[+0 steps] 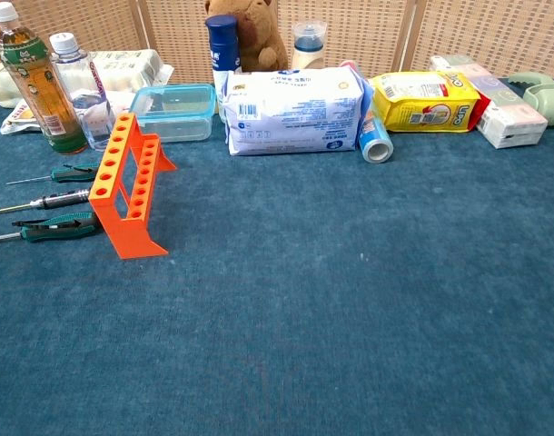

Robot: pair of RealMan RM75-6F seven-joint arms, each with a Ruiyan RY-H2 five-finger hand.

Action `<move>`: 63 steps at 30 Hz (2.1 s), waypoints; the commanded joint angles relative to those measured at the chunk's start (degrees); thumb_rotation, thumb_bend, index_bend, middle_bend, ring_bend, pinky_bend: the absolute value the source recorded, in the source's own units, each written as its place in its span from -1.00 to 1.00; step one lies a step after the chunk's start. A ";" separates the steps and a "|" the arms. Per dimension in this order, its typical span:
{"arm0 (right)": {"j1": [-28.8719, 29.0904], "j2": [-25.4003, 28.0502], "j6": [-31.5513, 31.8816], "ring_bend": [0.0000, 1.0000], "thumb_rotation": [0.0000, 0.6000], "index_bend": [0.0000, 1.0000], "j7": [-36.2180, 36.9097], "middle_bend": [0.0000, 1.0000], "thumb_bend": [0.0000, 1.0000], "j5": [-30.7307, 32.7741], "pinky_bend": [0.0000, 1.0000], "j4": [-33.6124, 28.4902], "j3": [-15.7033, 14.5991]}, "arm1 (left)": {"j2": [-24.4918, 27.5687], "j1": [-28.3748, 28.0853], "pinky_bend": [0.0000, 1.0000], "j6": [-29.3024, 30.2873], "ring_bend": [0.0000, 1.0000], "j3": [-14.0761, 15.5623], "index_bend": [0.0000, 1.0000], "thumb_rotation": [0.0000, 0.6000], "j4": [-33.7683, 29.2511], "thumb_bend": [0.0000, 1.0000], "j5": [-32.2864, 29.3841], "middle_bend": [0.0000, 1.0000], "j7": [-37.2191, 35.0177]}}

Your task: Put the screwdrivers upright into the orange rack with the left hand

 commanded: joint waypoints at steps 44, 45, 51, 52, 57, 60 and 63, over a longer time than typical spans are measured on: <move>2.28 0.27 -6.20 -1.00 1.00 -0.96 4.44 -0.97 -1.00 3.69 -1.00 1.95 1.03 | -20.45 -17.78 1.00 -9.60 1.00 -3.04 -0.09 1.00 19.67 -0.31 -18.66 1.00 7.56; 2.32 0.38 -6.28 -1.00 1.00 -0.96 4.69 -0.97 -1.00 3.42 -1.00 1.98 0.96 | -20.62 -17.88 1.00 -9.43 1.00 -2.91 -0.09 1.00 19.84 -0.29 -18.53 1.00 7.64; 2.21 0.57 -5.99 -1.00 1.00 -0.96 5.54 -0.97 -1.00 2.96 -1.00 2.20 0.87 | -21.01 -18.11 1.00 -8.77 1.00 -2.56 -0.07 1.00 19.93 -0.24 -18.35 1.00 7.71; 2.19 0.58 -5.92 -1.00 1.00 -0.96 5.66 -0.97 -1.00 2.90 -1.00 2.24 0.87 | -20.93 -18.09 1.00 -8.66 1.00 -2.52 -0.07 1.00 19.76 -0.24 -18.33 1.00 7.64; 2.10 0.61 -5.65 -1.00 1.00 -0.96 5.81 -0.97 -1.00 2.51 -1.00 2.27 0.79 | -19.50 -17.50 1.00 -8.03 1.00 -2.61 -0.06 1.00 17.41 -0.24 -17.47 1.00 6.04; 2.10 0.53 -5.53 -1.00 1.00 -0.96 5.63 -0.97 -1.00 2.28 -1.00 2.21 0.75 | -17.78 -16.76 1.00 -7.08 1.00 -2.79 -0.06 1.00 14.70 -0.25 -16.12 1.00 4.40; 2.24 0.29 -5.62 -1.00 1.00 -0.96 5.19 -0.97 -1.00 2.13 -1.00 2.12 0.74 | -15.28 -15.65 1.00 -5.61 1.00 -2.91 -0.05 1.00 10.99 -0.24 -14.00 1.00 2.34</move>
